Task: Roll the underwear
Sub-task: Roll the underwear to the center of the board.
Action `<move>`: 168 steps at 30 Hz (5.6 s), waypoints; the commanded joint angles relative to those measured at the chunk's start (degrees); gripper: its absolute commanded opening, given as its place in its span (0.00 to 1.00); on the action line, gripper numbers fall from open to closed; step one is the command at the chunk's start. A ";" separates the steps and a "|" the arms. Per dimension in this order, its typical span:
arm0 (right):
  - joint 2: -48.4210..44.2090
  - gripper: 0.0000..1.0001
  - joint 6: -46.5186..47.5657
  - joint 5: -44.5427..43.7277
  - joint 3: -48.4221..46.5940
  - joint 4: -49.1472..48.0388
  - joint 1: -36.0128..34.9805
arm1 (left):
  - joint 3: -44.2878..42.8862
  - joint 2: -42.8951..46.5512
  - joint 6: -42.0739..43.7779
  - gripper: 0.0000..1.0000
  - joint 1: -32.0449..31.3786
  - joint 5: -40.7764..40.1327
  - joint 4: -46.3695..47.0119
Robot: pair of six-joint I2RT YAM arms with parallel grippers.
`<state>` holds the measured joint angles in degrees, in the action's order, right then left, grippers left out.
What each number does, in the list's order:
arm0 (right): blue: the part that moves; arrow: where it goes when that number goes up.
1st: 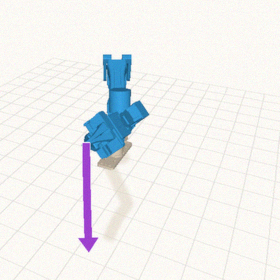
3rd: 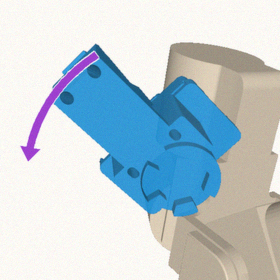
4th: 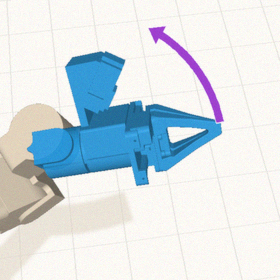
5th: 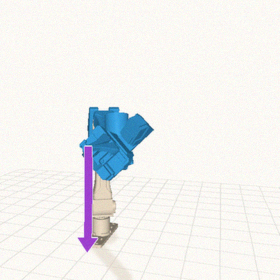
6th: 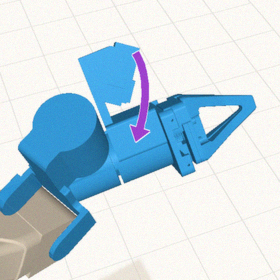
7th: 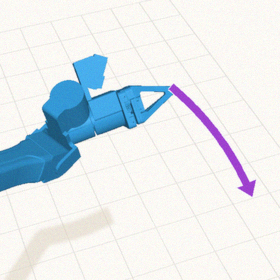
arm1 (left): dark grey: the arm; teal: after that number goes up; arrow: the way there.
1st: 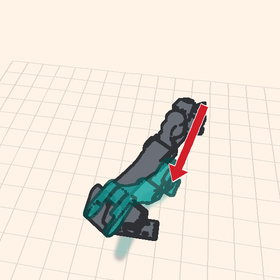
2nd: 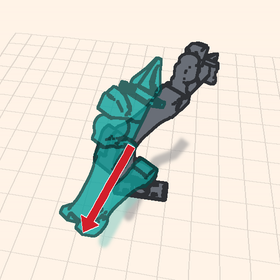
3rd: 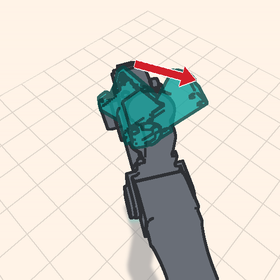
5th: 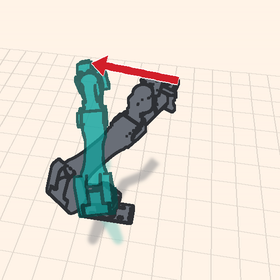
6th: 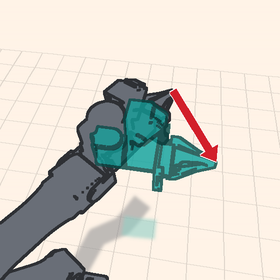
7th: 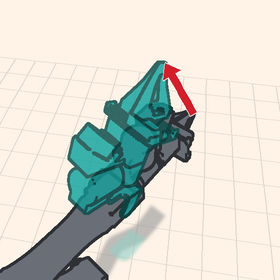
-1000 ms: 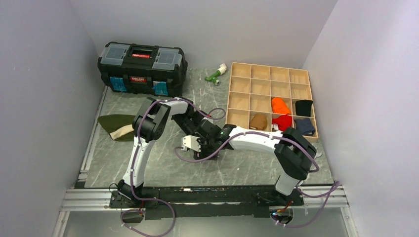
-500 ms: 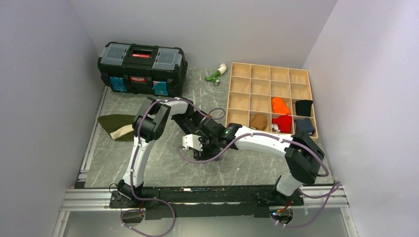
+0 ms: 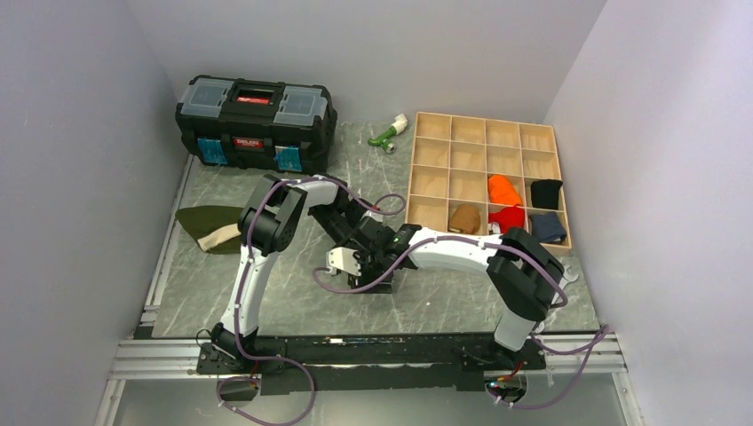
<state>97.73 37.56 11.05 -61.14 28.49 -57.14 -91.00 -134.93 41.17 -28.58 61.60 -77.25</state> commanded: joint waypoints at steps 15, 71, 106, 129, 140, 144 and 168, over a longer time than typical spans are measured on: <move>3.27 0.29 -1.19 4.61 -2.78 -0.63 1.31 | -0.72 0.20 1.20 0.00 -0.07 0.88 0.60; 22.56 0.00 7.19 32.91 -30.30 31.23 14.36 | 36.10 52.18 -9.24 0.46 28.40 -17.00 34.35; 53.39 0.00 15.44 45.93 -57.07 57.11 21.29 | 51.81 61.28 1.65 0.71 -26.89 -59.36 69.67; 52.55 0.01 15.06 45.37 -56.55 56.49 21.35 | 49.47 48.93 4.77 0.59 -21.85 -56.70 66.41; 52.58 0.03 14.95 44.94 -56.77 56.43 21.26 | 45.52 43.23 6.06 0.50 -20.93 -53.54 59.12; 52.63 0.05 14.91 44.69 -56.94 56.49 21.31 | 45.23 41.28 6.15 0.42 -20.91 -53.29 57.61; 41.85 0.39 11.57 43.81 -54.37 54.35 24.17 | 41.86 37.45 6.85 0.00 -20.54 -46.02 46.66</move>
<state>145.08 47.83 57.39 -115.85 86.04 -35.11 -50.68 -93.08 47.53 -49.15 9.87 -21.58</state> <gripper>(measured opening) 0.383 0.102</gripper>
